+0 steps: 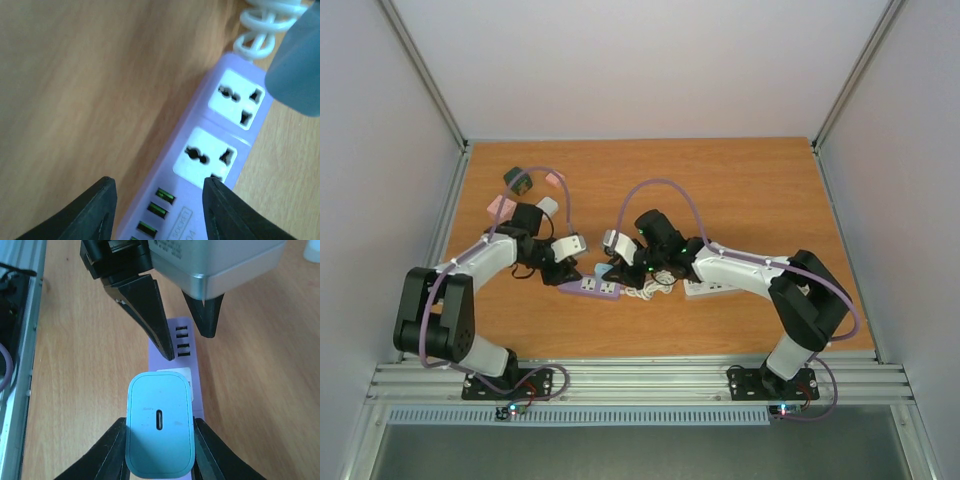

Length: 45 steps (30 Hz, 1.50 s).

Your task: Pull the plug off the socket

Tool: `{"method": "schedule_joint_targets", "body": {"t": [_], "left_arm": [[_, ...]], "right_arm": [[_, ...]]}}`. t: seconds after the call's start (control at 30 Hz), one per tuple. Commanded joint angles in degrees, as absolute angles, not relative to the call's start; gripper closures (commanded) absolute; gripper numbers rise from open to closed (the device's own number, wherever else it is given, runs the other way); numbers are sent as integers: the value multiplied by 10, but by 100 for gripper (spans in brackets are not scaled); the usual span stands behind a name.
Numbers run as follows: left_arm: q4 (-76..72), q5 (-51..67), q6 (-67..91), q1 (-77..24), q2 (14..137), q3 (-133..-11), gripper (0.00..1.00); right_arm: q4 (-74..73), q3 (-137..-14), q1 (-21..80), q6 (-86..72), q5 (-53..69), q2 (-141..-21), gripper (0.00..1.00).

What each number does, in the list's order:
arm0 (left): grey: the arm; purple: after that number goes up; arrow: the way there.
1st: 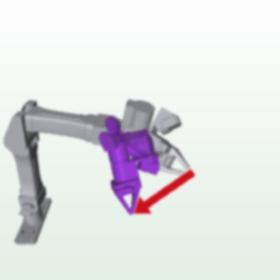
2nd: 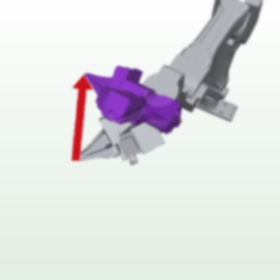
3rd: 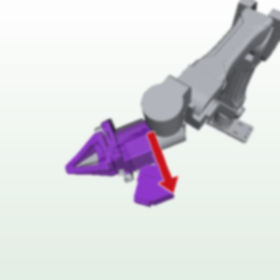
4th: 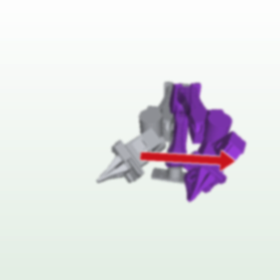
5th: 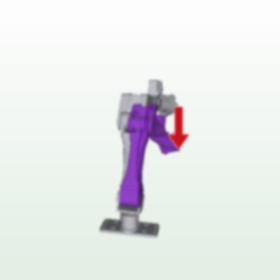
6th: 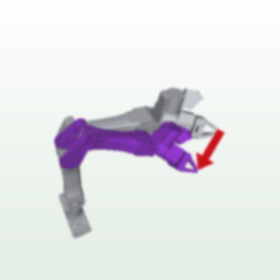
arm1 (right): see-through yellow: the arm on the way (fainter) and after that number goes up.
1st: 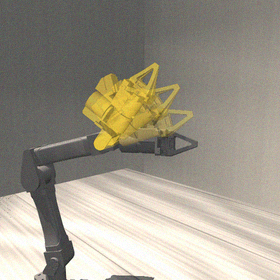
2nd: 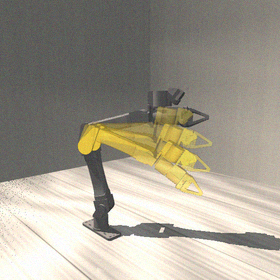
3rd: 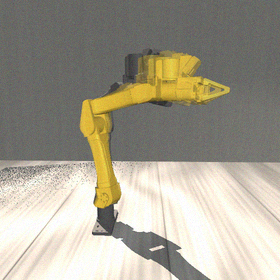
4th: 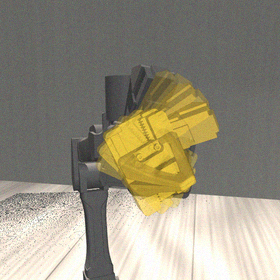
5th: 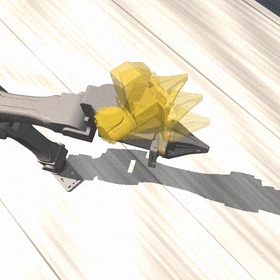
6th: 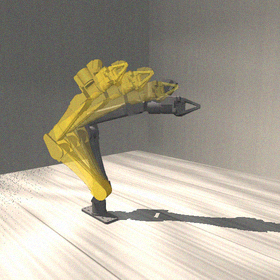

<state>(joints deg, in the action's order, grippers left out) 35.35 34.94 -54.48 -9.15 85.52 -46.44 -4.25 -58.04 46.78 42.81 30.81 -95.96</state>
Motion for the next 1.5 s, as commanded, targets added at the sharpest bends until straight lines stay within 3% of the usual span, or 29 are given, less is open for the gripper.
{"method": "schedule_joint_targets", "body": {"t": [0.0,0.07,0.17,0.33,0.87,1.47], "left_arm": [[371,393,-510,-93,823,-510,41],[351,411,-478,-88,800,-513,28],[312,422,-432,-86,755,-507,19],[238,419,-355,-87,688,-487,16],[146,316,-262,-163,623,-446,21],[100,245,-218,-227,671,-470,37]], "right_arm": [[-26,-588,443,377,331,-931,98],[-22,-590,433,352,335,-926,98],[-9,-593,419,304,324,-916,98],[14,-613,415,194,272,-902,99],[129,-607,416,-86,289,-919,99],[154,-604,418,-155,305,-942,99]]}}
